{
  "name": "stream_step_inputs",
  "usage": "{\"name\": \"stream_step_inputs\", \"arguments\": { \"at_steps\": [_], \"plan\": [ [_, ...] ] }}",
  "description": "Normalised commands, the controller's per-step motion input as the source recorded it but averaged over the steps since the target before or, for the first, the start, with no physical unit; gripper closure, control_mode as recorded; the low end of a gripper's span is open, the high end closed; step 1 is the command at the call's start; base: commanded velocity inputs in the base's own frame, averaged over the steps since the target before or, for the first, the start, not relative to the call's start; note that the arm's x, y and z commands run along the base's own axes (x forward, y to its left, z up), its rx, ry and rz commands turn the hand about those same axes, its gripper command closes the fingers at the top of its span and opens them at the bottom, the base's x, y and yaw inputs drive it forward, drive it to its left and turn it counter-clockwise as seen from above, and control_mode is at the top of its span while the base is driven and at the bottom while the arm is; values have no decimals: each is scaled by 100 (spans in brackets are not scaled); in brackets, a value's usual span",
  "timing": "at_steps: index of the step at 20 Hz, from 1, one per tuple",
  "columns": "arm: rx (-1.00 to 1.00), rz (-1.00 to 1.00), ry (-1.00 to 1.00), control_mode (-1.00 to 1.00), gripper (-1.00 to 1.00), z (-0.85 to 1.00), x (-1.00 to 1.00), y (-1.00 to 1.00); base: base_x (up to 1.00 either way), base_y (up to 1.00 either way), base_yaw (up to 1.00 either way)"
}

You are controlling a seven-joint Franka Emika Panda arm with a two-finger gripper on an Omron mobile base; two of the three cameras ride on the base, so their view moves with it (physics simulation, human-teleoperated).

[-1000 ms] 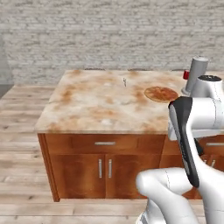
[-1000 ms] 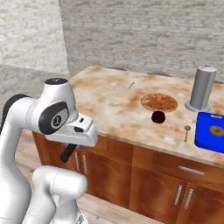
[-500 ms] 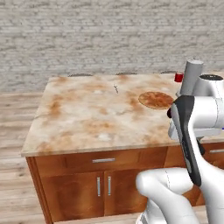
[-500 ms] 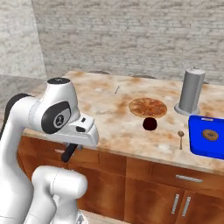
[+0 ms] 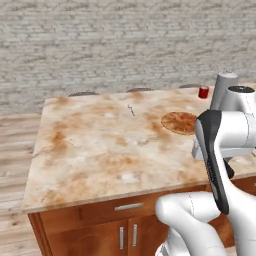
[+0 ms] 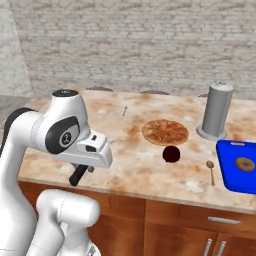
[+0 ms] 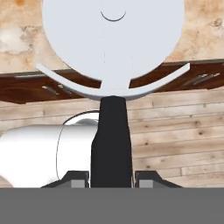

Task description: Take the pizza cutter from the drawer on the left and place it on the dining counter for cutting.

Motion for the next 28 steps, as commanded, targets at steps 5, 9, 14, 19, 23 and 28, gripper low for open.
{"name": "stream_step_inputs", "arguments": {
  "at_steps": [5, 9, 14, 19, 23, 28],
  "plan": [
    [0, 0, 0, 100, 100, 0, 0, 0, 57, -5, 0],
    [0, 0, 0, 100, 100, 0, 0, 0, 62, 0, 0],
    [0, 0, 0, 100, 100, 0, 0, 0, 29, 0, 0],
    [1, 0, 0, -100, 100, 0, 35, 0, 22, -3, 0],
    [7, 0, 0, -100, 100, 0, 100, 4, 0, 0, 0],
    [8, 0, 0, -100, 100, -14, 99, 1, 0, 0, 0]
  ]
}}
